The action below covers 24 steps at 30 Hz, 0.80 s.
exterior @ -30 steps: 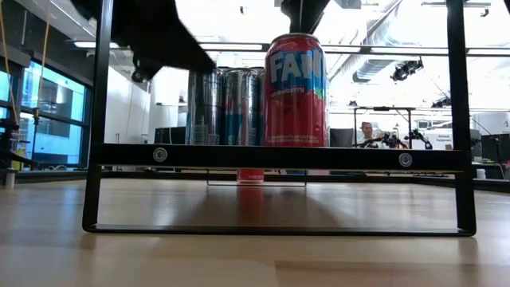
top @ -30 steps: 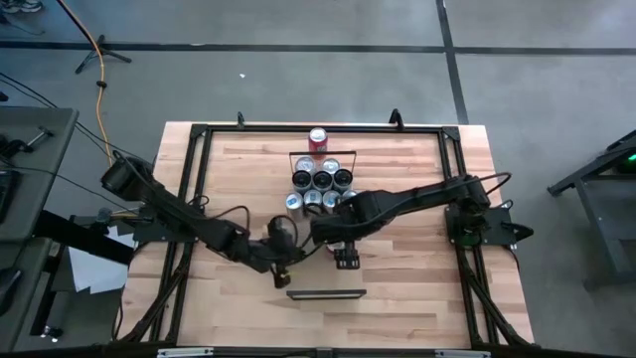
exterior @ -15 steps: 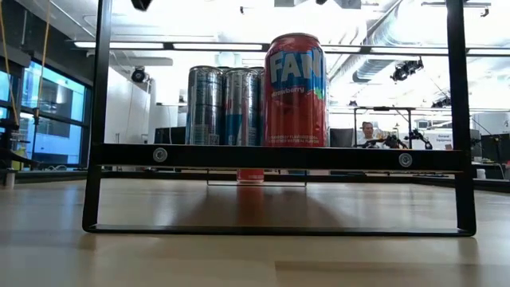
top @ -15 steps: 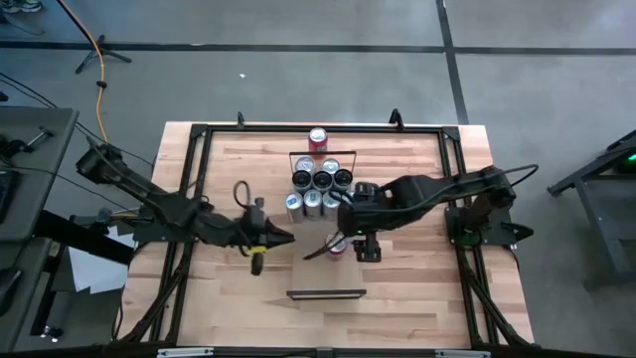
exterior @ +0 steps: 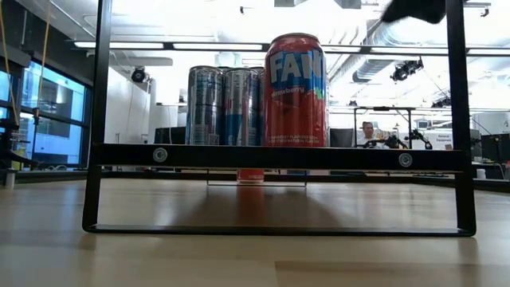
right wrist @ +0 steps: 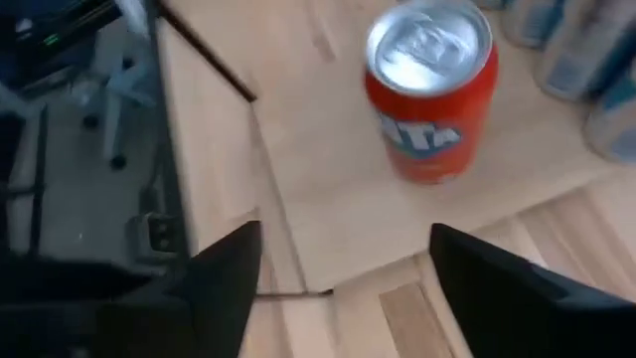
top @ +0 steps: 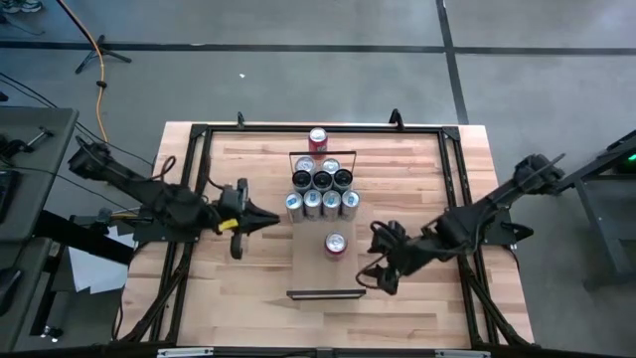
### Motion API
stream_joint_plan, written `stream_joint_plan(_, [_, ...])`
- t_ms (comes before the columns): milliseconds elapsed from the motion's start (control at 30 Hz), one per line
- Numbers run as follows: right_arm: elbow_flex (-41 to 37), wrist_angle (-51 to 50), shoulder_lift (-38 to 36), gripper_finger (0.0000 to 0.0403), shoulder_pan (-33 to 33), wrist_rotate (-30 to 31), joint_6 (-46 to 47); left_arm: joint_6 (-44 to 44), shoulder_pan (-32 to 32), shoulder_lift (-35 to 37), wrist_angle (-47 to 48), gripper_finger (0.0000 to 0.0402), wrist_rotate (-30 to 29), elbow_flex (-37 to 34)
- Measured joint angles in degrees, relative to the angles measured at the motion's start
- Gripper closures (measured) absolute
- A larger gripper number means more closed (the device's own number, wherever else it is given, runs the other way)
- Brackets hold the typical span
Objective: Place canned beverage on shelf
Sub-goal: Put the bottom red soda can on the shelf
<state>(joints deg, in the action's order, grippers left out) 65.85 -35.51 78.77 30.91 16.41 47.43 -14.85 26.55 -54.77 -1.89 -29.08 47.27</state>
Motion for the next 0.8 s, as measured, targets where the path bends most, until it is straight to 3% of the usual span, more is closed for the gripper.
stream_joint_plan(133, [-4.9, 4.1, 1.7, 0.0196, 1.5, 6.5, 5.2, 3.1, -2.8, 0.7, -2.9, 0.0401, -0.1, 0.0])
stream_joint_plan(333, [-7.6, 7.7, 6.4, 0.0382, -0.2, 10.1, 11.4, 4.5, -6.2, 0.8, -6.2, 0.0401, 0.3, 0.0])
stream_joint_plan(467, [-7.7, 9.6, 9.0, 0.0377, -2.5, 6.0, 14.0, 4.0, -6.4, 0.9, -6.2, 0.0401, 0.7, 0.0])
stream_joint_plan(567, [-7.7, 11.6, 10.2, 0.0395, -3.5, 3.3, 12.1, 4.0, -6.4, 0.9, -6.1, 0.0401, 0.0, 0.0])
stream_joint_plan(800, [-7.7, 13.8, 10.4, 0.0401, -5.9, 1.6, 16.9, 4.0, -6.4, 0.9, -6.2, 0.0401, -1.5, 0.0])
